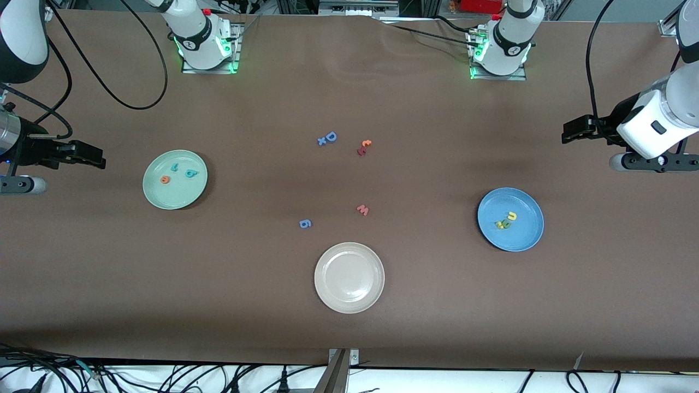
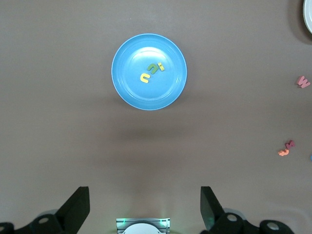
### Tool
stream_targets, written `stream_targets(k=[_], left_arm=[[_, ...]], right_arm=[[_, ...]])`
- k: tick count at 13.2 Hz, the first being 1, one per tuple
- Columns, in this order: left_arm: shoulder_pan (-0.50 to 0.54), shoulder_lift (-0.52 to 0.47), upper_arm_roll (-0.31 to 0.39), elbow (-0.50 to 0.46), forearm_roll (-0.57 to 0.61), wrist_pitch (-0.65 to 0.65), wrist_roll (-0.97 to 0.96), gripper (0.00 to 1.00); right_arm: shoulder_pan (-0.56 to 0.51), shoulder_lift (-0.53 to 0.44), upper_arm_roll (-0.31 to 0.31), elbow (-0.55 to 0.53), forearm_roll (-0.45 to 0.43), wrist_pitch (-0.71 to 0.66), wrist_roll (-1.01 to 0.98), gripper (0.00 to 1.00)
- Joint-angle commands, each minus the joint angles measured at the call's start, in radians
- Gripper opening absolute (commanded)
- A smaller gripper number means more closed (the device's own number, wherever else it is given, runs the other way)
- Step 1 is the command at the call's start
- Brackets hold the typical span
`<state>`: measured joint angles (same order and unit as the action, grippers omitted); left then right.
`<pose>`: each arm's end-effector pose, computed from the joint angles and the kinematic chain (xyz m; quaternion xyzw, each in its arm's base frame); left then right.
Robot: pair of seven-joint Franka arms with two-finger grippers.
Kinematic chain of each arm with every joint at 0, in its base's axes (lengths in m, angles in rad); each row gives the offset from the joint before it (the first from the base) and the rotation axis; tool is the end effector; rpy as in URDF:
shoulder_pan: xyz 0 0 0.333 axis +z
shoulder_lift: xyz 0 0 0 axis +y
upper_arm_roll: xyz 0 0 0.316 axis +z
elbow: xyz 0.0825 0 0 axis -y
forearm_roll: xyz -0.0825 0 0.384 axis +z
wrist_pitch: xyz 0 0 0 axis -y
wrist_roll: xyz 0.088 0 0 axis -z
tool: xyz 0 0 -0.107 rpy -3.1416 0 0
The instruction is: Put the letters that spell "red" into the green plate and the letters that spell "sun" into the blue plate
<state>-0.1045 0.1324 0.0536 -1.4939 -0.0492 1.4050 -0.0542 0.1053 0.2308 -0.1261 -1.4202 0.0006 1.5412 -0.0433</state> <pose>0.5727 -0.0371 0.5729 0.9937 0.0004 -0.1113 0.0152 0.6173 -0.0042 0.5582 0.9984 0.0121 -0.0544 0.0124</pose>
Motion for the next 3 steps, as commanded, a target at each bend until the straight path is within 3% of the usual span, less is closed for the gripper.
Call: stream_targets(k=[1,3], left_arm=[[-0.001,0.009,-0.001,0.009,0.031,-0.003,0.020,1.00],[-0.003,0.009,-0.001,0.009,0.032,-0.003,0.020,1.00]], right_arm=[[-0.001,-0.005,0.002,-0.005,-0.008,-0.001,0.011,1.00],[-0.001,-0.005,0.002,-0.005,-0.010,0.000,0.010,1.00]])
